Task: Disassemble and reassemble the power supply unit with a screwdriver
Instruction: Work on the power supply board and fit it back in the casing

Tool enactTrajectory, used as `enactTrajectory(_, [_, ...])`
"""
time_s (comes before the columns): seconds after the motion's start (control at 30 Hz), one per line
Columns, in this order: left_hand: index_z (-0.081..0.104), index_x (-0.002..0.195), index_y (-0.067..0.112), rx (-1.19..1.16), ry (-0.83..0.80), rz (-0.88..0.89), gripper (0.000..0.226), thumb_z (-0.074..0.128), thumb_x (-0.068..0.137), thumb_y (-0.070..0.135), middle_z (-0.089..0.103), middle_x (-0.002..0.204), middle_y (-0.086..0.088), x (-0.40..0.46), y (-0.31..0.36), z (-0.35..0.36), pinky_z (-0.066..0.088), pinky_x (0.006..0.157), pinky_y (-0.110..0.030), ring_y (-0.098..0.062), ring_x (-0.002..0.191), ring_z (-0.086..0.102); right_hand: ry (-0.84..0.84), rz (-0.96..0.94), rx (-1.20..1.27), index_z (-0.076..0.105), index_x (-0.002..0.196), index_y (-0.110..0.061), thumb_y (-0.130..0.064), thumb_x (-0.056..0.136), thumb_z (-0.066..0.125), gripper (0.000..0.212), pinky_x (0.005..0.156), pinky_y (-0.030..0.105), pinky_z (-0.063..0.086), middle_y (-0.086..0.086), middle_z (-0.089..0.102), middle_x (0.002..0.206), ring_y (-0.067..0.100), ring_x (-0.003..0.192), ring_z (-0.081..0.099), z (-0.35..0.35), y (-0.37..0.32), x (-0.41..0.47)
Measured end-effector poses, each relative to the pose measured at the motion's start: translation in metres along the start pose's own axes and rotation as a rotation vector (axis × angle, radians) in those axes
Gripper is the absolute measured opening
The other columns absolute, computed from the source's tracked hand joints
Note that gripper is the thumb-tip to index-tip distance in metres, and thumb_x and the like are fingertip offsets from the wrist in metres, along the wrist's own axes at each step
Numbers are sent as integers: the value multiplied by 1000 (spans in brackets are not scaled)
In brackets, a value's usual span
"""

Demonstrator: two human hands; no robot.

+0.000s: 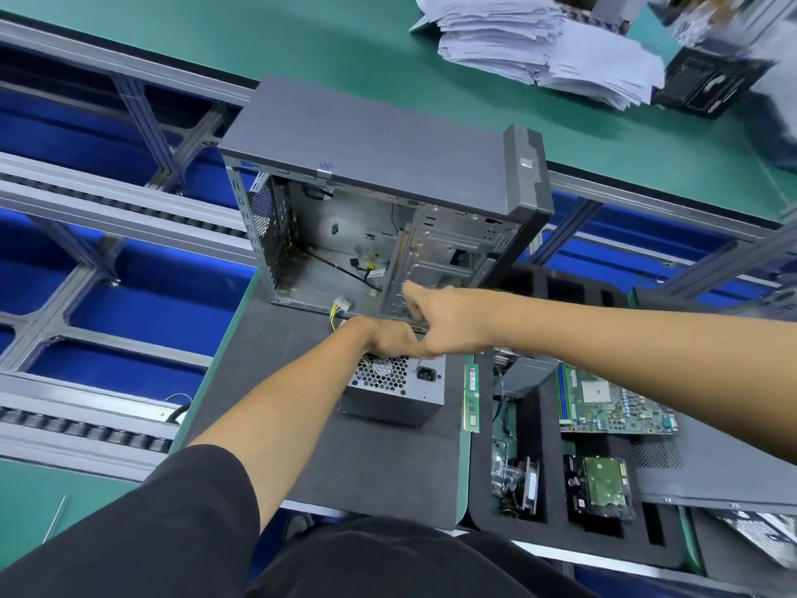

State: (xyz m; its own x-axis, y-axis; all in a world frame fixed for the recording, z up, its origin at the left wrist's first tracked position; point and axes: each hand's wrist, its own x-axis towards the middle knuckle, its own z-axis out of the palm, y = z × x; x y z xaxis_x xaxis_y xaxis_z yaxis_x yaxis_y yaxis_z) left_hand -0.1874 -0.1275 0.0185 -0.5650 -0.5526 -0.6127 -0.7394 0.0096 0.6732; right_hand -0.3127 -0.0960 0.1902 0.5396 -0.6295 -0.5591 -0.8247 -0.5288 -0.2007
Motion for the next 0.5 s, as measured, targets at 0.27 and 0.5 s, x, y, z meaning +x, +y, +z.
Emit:
enactTrajectory(0.27, [48,130,23,-67,24,41,35,52,104,46,49,128,3,-8,1,2,40,92,-12,-15,116,41,105,-438,-385,21,85,-37,-18,88,51,36,48,29,22,-9,35,56,7,49,35,-5,6,1])
enactTrajectory(0.5, [49,146,14,-11,-2,2,65,54,97,58,48,152,-5,-10,8,0,31,120,-47,-26,140,43,128,166,-287,46,76,-13,-25,93,56,24,54,33,38,4,49,74,29,71,54,7,-2,10])
